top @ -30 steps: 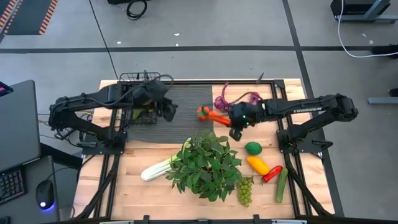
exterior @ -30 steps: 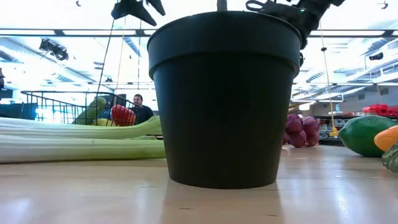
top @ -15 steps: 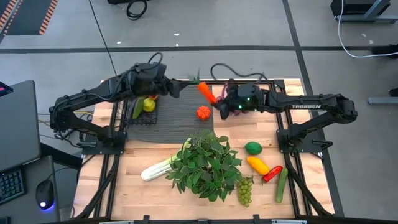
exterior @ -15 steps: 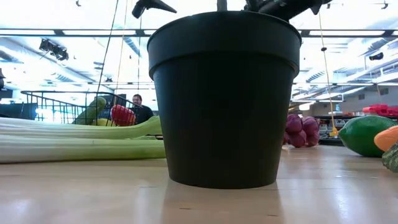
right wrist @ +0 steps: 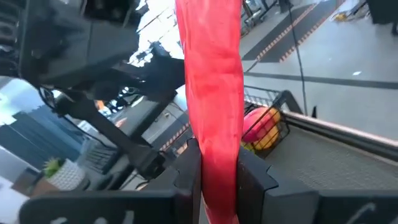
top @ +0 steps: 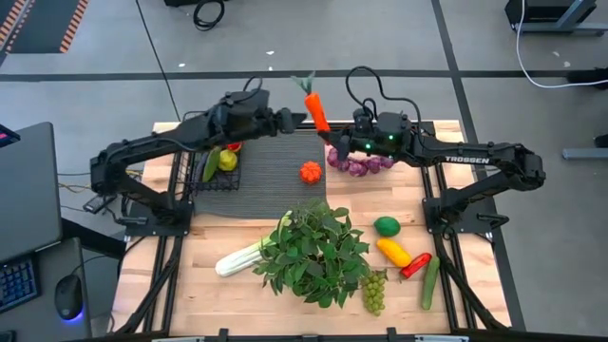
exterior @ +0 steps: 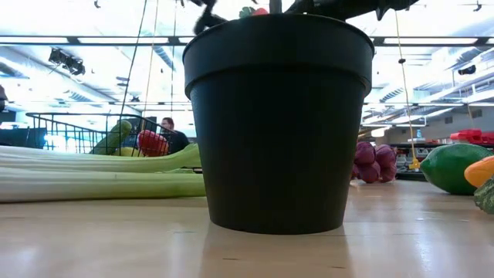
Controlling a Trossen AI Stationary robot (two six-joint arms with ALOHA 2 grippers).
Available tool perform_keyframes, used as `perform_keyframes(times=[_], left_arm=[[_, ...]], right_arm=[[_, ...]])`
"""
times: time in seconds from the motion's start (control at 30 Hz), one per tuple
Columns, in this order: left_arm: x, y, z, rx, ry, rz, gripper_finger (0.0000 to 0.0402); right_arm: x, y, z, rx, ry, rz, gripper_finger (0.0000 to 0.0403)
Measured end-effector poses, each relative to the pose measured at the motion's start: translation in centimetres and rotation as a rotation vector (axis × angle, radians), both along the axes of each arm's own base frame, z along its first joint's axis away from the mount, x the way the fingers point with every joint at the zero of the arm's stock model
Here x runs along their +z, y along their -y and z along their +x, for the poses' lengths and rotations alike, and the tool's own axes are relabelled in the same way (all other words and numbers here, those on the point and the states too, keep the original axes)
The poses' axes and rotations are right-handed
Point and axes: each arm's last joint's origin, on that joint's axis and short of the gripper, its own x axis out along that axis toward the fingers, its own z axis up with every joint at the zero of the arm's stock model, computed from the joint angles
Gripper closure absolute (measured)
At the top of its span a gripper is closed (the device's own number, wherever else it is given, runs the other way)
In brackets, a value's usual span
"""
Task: Build produce basket
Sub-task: Put the orange carrot into the wire basket
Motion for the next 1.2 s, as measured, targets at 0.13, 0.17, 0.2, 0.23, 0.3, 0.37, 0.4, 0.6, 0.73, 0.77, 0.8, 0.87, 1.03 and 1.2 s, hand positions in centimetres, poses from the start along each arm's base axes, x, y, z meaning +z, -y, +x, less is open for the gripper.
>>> perform_keyframes(times=[0.13, 0.17, 0.2, 0.23, 0.3, 0.37, 0.4, 0.6, 0.73, 0.77, 0.8, 0.87, 1.03, 1.2], left_arm=[[-0.5, -0.6, 1.8, 0.003, 0.085, 0.006, 0.0087], [-0.6, -0.6, 2.1, 0.002, 0.092, 0.007, 0.0087], [-0.8, -0.7, 2.3, 0.002, 0.090, 0.007, 0.0087], [-1.0, -0.8, 2.6, 0.002, 0.087, 0.008, 0.0088], [-1.6, -1.0, 3.0, 0.002, 0.069, 0.009, 0.0091], [-1.7, -1.2, 3.2, 0.008, 0.069, 0.019, 0.0097], [-1.6, -1.3, 3.2, 0.011, 0.076, 0.028, 0.0102], [-1.6, -2.1, 2.9, 0.037, 0.073, 0.039, 0.0148], [-1.5, -2.5, 2.7, 0.041, 0.073, 0.046, 0.0208], [-1.5, -2.6, 2.6, 0.032, 0.066, 0.056, 0.0224], [-1.6, -2.7, 2.6, 0.020, 0.056, 0.065, 0.0240], [-1.6, -3.0, 2.5, -0.005, 0.042, 0.083, 0.0264], [-1.8, -3.7, 1.9, -0.030, 0.003, 0.074, 0.0269], [-2.3, -4.5, -1.0, -0.029, -0.245, 0.090, 0.0243]], right_arm=[[0.0, 0.0, 0.0, 0.016, 0.002, 0.009, 0.0332], [0.0, 0.0, 0.0, 0.016, 0.005, 0.008, 0.0332], [0.0, -0.1, 0.0, 0.015, 0.009, 0.010, 0.0332], [0.1, 0.0, 0.0, 0.014, 0.010, 0.011, 0.0332], [0.0, 0.0, 0.0, 0.013, 0.009, 0.011, 0.0332], [0.0, -0.1, 0.0, 0.015, 0.009, 0.012, 0.0332], [0.0, -0.1, 0.0, 0.016, 0.009, 0.012, 0.0332], [-0.3, -0.1, 0.0, 0.016, -0.021, 0.023, 0.0331], [-0.3, -0.1, 0.0, 0.034, -0.026, 0.034, 0.0318], [-0.4, -0.1, 0.0, 0.032, -0.029, 0.052, 0.0312], [-0.5, -0.1, 0.0, 0.031, -0.036, 0.070, 0.0305], [-0.9, -0.1, -0.1, 0.043, -0.067, 0.092, 0.0287], [-1.6, -0.2, -0.2, 0.059, -0.143, 0.121, 0.0232], [-3.0, -0.3, -0.8, 0.152, -0.281, 0.217, 0.0189]])
